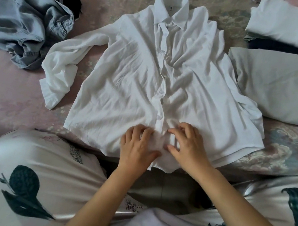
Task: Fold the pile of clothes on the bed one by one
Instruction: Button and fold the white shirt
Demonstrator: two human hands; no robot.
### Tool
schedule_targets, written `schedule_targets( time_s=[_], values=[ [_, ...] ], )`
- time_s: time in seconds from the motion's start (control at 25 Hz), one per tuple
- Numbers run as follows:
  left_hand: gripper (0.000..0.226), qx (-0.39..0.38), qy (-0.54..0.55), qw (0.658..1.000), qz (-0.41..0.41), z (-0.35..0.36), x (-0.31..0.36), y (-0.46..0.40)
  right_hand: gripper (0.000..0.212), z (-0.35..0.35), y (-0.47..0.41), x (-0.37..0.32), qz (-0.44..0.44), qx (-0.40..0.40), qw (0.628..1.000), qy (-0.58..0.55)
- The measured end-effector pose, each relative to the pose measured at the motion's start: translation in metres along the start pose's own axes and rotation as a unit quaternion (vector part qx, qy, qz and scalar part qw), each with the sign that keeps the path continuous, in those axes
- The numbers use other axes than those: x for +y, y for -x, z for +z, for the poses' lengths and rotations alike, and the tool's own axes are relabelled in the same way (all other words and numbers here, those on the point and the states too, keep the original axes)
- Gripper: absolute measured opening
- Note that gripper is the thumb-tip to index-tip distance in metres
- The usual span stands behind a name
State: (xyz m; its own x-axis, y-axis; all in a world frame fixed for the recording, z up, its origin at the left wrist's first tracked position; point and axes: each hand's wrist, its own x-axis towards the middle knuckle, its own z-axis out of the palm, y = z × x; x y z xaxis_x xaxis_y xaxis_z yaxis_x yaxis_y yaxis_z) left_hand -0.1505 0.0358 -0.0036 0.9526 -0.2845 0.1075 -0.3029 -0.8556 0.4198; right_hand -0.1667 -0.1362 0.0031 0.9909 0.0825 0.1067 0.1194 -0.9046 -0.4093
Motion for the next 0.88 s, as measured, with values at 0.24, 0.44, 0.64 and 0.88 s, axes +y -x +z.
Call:
schedule_targets(
  time_s=[0.24, 0.44, 0.64, 0.88],
  values=[
    [0.093, -0.091, -0.045, 0.995, 0.019, -0.007, -0.023, -0.011, 0.036, -0.002, -0.013, 0.022, 0.005, 0.048, 0.995, 0.09],
    [0.103, -0.133, -0.047, 0.99, 0.024, -0.015, -0.034, -0.02, 0.042, -0.001, -0.011, 0.035, -0.04, 0.05, 0.989, 0.13],
    [0.129, -0.094, -0.2, 0.947, 0.234, -0.007, -0.056, 0.006, 0.087, -0.015, 0.022, 0.065, -0.179, -0.031, 0.96, 0.213],
    [0.089, -0.003, -0.196, 0.913, 0.356, -0.018, -0.091, -0.005, 0.088, -0.049, 0.033, 0.117, -0.197, -0.059, 0.952, 0.226]
  ],
)
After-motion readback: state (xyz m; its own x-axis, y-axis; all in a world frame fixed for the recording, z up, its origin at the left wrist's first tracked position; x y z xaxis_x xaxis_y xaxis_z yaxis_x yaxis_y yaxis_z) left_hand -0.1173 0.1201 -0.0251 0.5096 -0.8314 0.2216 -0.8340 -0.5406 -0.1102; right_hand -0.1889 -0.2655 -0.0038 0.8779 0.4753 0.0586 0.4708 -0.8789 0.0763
